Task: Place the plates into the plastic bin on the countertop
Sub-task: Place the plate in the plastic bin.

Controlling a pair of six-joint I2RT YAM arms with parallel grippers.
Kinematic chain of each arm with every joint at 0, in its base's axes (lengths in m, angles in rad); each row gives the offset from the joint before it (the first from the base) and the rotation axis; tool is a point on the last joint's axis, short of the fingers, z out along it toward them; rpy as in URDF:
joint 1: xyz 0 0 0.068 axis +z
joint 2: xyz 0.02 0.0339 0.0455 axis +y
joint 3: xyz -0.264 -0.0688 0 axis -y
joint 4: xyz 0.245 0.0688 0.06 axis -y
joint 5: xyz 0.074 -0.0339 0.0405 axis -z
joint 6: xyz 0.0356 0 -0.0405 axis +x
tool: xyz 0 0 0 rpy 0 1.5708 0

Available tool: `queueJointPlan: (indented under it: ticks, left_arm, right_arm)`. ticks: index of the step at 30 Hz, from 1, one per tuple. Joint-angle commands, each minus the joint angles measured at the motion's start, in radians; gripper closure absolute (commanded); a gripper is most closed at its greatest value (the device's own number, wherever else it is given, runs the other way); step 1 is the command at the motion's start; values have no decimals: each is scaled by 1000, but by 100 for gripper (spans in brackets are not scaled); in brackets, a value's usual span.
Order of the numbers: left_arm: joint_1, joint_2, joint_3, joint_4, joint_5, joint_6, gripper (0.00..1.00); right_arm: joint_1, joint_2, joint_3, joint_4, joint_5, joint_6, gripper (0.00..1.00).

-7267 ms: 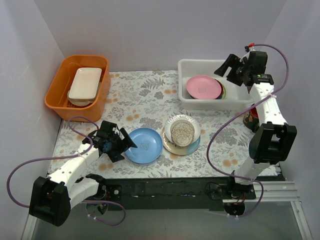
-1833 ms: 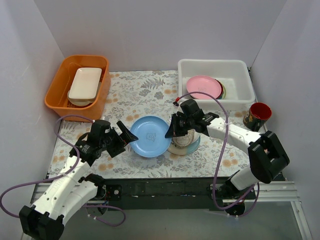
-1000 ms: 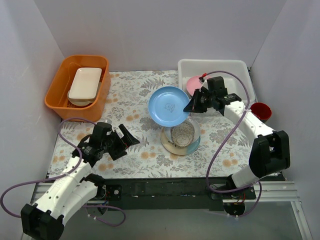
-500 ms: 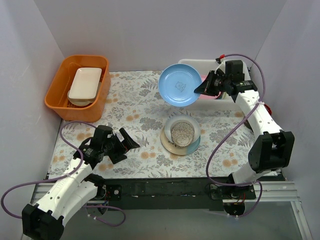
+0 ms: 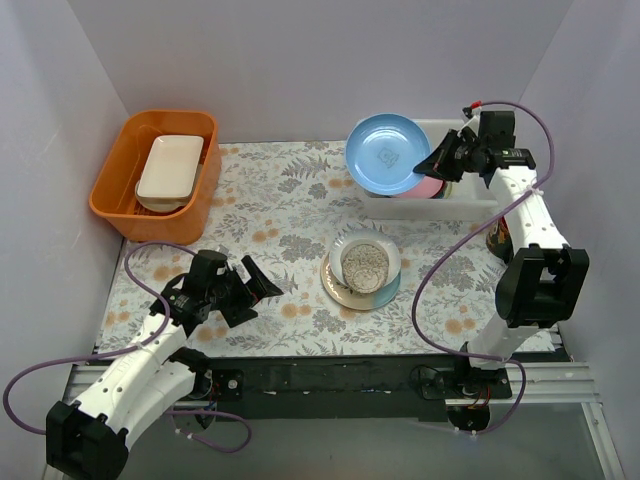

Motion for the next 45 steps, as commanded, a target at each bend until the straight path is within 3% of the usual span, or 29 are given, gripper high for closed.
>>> queueJointPlan:
  ticks: [1,45]
  left_arm:
    - [-1,-15,0,-1,18,3,2]
    - [-1,21,-15,0,17,27,2]
  right_arm:
    - [-44,26,83,3,-44,-8,99]
    - [-94,210,66,92,134,-27,99]
